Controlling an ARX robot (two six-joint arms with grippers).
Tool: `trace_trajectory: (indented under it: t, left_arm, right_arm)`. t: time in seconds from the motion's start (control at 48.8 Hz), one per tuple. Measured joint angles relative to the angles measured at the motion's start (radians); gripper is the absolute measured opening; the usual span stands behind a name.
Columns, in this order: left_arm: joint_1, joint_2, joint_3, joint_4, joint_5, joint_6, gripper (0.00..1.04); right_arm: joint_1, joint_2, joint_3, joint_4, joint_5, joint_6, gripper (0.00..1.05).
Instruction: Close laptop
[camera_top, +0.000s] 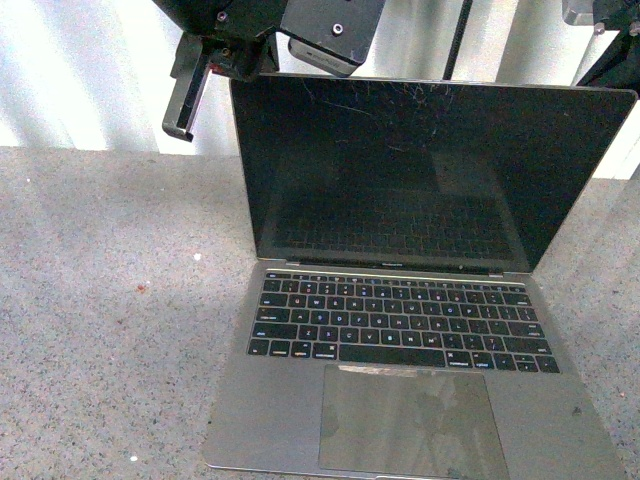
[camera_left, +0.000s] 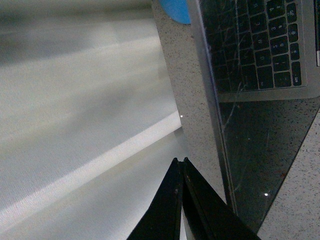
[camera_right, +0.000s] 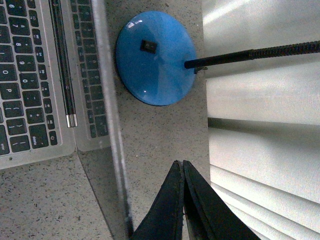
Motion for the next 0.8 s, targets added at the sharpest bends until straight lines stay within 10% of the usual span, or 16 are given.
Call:
trace_trajectory:
  t: [0.799]
  left_arm:
    - [-0.015, -0.05, -0.049, -0.106, -0.03, -0.004, 0.04]
  right_arm:
    - [0.022, -0.04, -0.018, -0.162, 0.015, -0.039, 0.03]
